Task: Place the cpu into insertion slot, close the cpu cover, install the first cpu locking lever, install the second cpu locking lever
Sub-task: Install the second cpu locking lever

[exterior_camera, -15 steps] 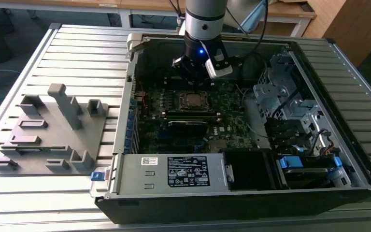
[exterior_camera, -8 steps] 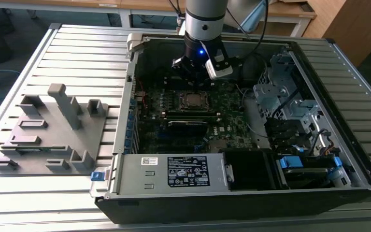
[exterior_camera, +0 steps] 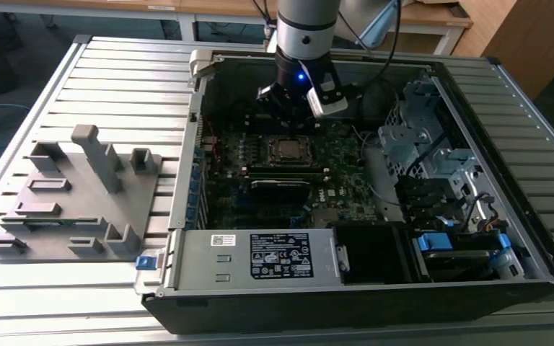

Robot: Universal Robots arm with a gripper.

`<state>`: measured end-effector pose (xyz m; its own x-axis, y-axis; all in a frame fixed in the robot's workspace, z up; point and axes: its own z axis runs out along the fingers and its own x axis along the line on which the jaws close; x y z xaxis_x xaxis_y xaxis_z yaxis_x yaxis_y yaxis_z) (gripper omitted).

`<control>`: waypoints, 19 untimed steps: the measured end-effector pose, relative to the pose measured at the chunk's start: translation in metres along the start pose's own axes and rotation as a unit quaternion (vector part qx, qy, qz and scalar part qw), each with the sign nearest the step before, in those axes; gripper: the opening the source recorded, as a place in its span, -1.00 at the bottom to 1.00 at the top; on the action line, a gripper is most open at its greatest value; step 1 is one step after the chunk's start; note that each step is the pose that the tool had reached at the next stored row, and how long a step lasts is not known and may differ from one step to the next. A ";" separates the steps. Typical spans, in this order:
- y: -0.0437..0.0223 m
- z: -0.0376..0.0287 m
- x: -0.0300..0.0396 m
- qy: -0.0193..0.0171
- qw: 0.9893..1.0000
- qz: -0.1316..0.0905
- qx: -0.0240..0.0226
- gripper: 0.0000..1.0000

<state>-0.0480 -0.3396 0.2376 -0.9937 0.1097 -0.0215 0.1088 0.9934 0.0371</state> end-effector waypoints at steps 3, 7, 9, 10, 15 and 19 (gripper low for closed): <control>0.0001 -0.0014 0.0000 0.000 1.000 0.000 0.000 -0.80; 0.0001 -0.0015 0.0000 0.000 1.000 0.000 0.000 -0.80; 0.0000 -0.0015 0.0000 0.000 1.000 0.000 0.000 -0.80; -0.0002 -0.0016 -0.0001 0.000 1.000 0.000 0.000 -0.80; -0.0022 -0.0016 -0.0003 0.000 1.000 0.000 0.000 -0.80; -0.0034 -0.0016 -0.0004 0.000 1.000 0.000 0.000 -0.80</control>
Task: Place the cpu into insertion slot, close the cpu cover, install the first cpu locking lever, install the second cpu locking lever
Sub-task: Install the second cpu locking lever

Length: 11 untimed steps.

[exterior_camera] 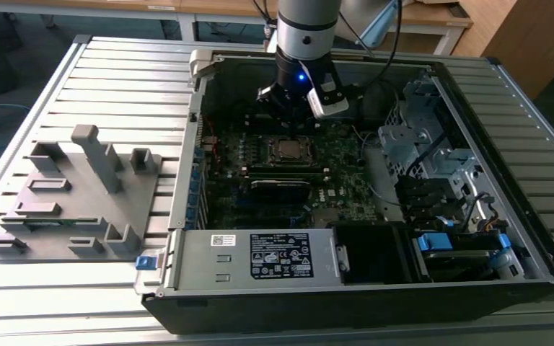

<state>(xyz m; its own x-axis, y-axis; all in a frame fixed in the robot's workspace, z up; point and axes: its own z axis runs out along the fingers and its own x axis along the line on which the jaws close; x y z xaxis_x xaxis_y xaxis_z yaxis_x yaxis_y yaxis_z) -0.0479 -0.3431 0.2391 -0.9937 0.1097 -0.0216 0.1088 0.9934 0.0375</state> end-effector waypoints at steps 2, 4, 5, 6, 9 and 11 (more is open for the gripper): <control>-0.0006 0.0000 0.0000 0.000 1.000 0.000 0.000 -0.80; -0.0006 0.0005 0.0000 0.000 1.000 0.000 0.000 -0.80; -0.0006 0.0006 0.0000 0.000 1.000 0.000 0.000 -0.80; -0.0006 0.0006 -0.0001 0.000 1.000 0.000 0.000 -0.80; -0.0006 0.0006 -0.0001 0.000 1.000 0.000 0.000 -0.80; -0.0013 0.0007 -0.0002 0.000 1.000 0.000 0.000 -0.80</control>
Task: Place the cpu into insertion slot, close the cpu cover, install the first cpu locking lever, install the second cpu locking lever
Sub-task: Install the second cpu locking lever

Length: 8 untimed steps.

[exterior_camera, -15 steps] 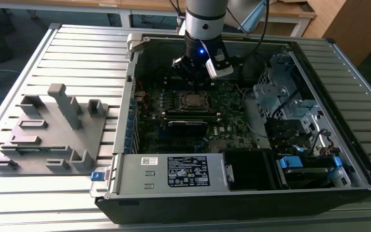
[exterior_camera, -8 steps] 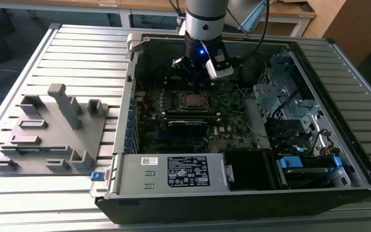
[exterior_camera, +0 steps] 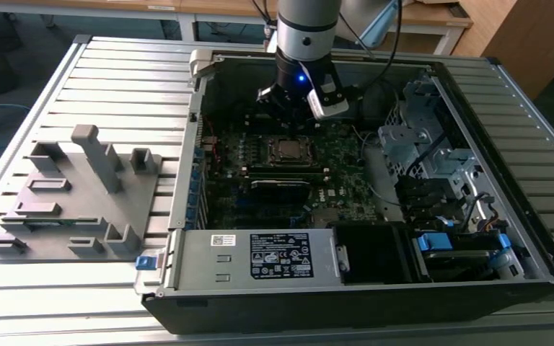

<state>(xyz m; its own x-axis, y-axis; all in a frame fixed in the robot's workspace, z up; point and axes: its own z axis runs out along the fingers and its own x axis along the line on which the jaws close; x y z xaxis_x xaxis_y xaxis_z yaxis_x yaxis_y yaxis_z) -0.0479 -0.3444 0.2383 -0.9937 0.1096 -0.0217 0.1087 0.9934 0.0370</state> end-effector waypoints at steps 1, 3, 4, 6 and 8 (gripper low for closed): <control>-0.0005 0.0000 -0.0001 0.000 1.000 0.000 0.000 -0.80; -0.0021 -0.0001 -0.0002 0.000 1.000 0.000 0.000 -0.80; -0.0030 -0.0002 -0.0003 0.000 1.000 0.000 0.000 -0.80; -0.0052 -0.0002 -0.0005 0.000 1.000 0.000 0.000 -0.80; -0.0076 -0.0003 -0.0008 0.000 1.000 0.000 0.000 -0.80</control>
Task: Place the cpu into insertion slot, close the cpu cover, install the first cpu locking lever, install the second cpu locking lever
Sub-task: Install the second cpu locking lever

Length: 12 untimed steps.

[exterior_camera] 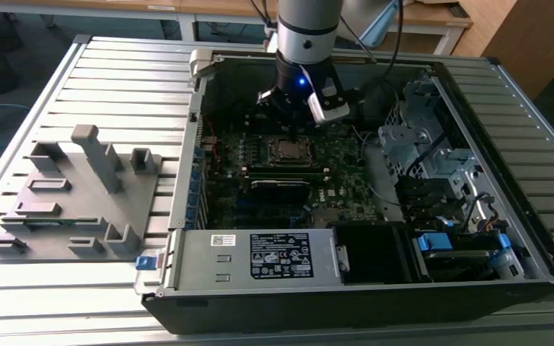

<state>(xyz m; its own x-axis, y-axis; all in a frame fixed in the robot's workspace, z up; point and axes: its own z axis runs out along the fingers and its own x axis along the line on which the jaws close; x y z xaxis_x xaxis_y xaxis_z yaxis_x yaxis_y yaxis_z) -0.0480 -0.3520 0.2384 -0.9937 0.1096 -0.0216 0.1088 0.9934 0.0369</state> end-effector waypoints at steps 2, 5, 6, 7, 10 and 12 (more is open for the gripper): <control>-0.0026 -0.0001 -0.0003 0.000 1.000 0.000 0.000 -0.80; -0.0067 -0.0002 -0.0007 0.000 1.000 0.000 0.000 -0.80; -0.0080 -0.0002 -0.0009 0.000 1.000 0.000 0.000 -0.80; -0.0093 -0.0002 -0.0010 0.000 1.000 0.000 0.000 -0.80; -0.0131 -0.0003 -0.0014 0.000 1.000 0.000 0.000 -0.80; -0.0151 -0.0003 -0.0016 0.000 1.000 0.000 0.000 -0.80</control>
<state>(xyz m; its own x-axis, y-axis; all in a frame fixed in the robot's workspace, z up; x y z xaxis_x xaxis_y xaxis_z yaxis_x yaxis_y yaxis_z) -0.0480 -0.3672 0.2381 -0.9937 0.1097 -0.0216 0.1088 0.9934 0.0368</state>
